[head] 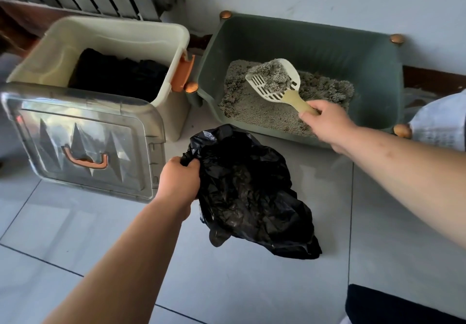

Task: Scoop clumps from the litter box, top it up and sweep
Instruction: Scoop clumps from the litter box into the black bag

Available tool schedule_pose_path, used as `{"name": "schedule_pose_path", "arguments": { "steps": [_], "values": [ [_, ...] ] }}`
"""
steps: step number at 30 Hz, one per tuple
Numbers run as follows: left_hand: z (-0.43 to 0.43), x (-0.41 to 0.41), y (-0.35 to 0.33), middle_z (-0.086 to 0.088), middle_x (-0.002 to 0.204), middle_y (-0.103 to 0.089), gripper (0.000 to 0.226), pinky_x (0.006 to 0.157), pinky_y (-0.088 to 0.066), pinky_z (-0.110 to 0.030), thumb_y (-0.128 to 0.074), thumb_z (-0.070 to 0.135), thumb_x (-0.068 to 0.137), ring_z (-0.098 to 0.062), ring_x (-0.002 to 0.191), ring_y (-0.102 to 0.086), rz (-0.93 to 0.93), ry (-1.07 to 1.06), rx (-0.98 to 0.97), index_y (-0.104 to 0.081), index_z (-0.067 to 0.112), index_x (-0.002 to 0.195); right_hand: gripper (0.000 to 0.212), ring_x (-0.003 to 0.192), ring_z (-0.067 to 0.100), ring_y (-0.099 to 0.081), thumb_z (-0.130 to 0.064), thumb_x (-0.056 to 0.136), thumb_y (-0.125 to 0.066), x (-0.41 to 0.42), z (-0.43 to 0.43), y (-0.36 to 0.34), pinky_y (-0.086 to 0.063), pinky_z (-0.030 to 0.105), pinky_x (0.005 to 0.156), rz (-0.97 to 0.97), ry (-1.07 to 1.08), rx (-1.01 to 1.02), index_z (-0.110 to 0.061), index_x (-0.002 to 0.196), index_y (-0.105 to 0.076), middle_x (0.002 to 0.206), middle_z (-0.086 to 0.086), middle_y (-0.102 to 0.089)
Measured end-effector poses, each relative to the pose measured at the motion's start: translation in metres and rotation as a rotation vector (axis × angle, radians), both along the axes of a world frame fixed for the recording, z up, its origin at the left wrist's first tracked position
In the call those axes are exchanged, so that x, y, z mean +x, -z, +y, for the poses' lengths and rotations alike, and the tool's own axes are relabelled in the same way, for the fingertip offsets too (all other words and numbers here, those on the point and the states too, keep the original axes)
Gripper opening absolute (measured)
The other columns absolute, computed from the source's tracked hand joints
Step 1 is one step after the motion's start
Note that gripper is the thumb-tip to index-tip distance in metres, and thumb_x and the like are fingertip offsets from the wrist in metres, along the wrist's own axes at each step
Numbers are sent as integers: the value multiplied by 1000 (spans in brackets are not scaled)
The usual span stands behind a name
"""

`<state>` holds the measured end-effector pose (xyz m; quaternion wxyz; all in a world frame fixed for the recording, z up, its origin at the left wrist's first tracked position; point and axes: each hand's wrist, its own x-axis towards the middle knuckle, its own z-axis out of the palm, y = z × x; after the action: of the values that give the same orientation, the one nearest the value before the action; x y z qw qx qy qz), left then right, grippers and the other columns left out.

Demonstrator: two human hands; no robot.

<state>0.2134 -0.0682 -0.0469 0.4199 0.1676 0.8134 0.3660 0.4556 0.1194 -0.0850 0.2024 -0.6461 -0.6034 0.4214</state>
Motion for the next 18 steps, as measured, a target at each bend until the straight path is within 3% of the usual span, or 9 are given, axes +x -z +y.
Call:
{"name": "schedule_pose_path", "arguments": {
  "steps": [13, 18],
  "values": [
    [0, 6, -10, -21, 92, -66, 21, 81, -60, -56, -51, 16, 96, -32, 80, -65, 12, 33, -4, -59, -2, 100, 43, 66, 13, -48, -32, 91, -59, 10, -6, -12, -36, 27, 54, 13, -37, -13, -25, 133, -51, 90, -2, -58],
    [1, 6, -11, -30, 109, -68, 21, 80, -59, -60, -51, 16, 96, -46, 100, -68, 1, 24, 1, -60, -1, 102, 44, 64, 13, -48, -32, 92, -58, 12, -8, -15, -35, 26, 52, 38, -43, -18, -24, 134, -50, 88, -2, -57]
  ]
}}
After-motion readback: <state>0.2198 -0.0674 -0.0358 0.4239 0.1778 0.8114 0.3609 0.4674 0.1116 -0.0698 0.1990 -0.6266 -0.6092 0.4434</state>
